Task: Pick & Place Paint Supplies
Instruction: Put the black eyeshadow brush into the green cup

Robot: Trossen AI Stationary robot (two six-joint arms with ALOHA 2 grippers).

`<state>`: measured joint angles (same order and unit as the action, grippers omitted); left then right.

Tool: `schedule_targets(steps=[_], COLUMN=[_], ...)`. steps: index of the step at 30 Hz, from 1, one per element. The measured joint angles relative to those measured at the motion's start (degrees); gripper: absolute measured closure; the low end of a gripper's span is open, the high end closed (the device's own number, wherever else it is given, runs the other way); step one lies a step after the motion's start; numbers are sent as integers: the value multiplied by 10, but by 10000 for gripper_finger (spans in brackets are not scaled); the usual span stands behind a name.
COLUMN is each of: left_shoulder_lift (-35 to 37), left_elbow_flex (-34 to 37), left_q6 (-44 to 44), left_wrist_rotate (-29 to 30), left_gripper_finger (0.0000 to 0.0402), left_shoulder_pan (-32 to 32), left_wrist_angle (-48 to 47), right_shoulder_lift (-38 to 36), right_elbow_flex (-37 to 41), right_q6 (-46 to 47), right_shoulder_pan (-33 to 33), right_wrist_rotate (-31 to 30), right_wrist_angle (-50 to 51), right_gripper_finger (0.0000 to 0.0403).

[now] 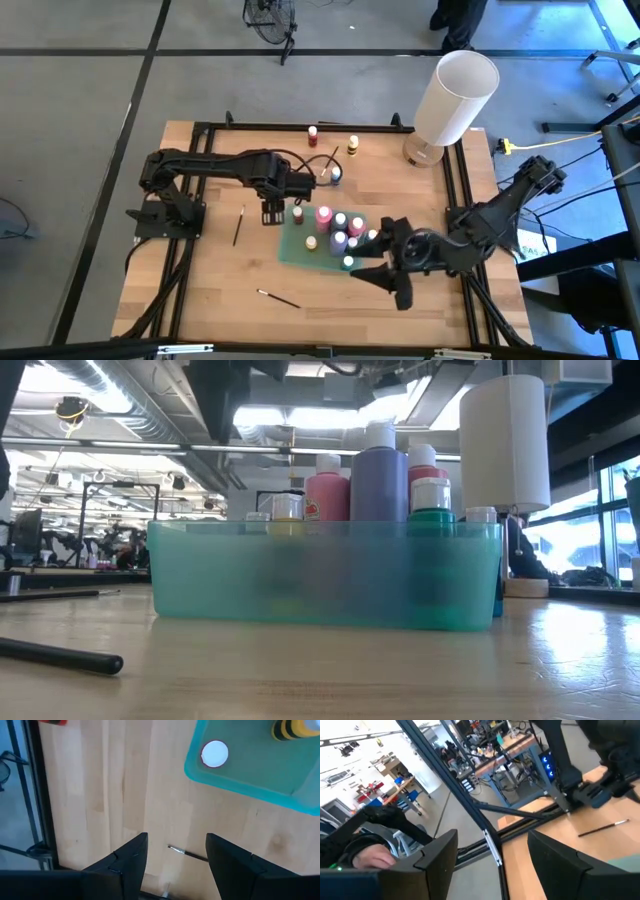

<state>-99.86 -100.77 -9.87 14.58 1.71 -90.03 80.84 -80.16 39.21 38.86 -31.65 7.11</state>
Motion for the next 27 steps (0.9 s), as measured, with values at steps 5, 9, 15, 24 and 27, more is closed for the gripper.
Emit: schedule_targets(steps=[5,9,15,24,27], left_shoulder_lift=[1,1,10,65,103], left_elbow_flex=[0,19,30,30,30], left_q6=[-3,-13,-44,-46,-46], left_wrist_rotate=[5,15,-9,-7,8], left_gripper_finger=[206,206,206,206,206], left_shoulder_pan=[2,1,1,19,19], left_wrist_angle=[0,0,1,0,0], right_shoulder_lift=[34,61,66,64,64], right_elbow_flex=[0,0,0,0,0], right_q6=[5,-11,-82,-228,-252], right_shoulder_pan=[-17,-37,-51,-38,-38], right_wrist_rotate=[2,8,46,54,53], right_wrist_angle=[-34,-71,-137,-211,-224], right_gripper_finger=[157,157,163,196,205])
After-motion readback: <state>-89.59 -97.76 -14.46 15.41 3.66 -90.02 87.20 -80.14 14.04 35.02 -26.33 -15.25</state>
